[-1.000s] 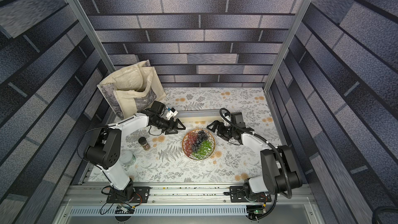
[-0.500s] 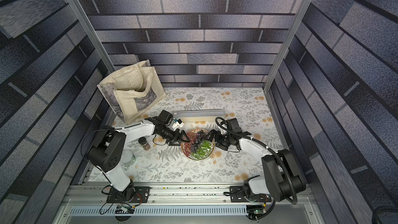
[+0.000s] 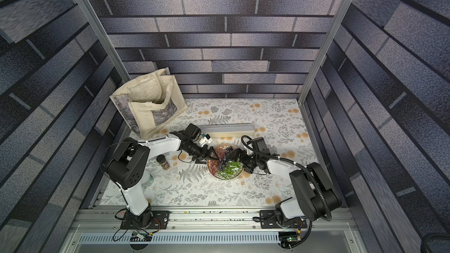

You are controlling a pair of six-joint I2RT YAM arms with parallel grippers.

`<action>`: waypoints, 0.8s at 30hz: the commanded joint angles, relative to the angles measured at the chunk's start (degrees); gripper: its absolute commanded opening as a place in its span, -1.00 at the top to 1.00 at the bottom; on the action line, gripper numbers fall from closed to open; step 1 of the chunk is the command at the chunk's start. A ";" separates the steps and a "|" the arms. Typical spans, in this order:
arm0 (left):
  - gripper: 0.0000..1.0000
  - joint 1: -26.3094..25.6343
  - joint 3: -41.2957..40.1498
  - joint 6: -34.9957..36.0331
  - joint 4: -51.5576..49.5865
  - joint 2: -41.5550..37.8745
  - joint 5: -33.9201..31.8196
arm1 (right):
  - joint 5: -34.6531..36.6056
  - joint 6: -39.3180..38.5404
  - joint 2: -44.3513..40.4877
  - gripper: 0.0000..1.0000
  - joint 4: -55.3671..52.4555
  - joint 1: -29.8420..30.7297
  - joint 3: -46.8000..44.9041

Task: Wrap the plate with plastic wrap
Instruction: Cover the plate with plastic wrap.

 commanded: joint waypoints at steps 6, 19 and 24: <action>-0.72 6.11 2.52 3.03 -0.74 0.21 -0.42 | 2.71 -19.01 -0.96 -1.00 -18.16 -7.26 6.05; -0.72 4.11 -11.55 -1.04 -2.71 -15.53 -0.27 | -3.40 -36.55 15.38 -0.72 -24.34 -3.21 33.24; -0.72 2.01 -14.34 -4.03 0.26 -16.40 -0.39 | -5.35 -40.25 23.48 -0.72 -25.53 0.01 41.77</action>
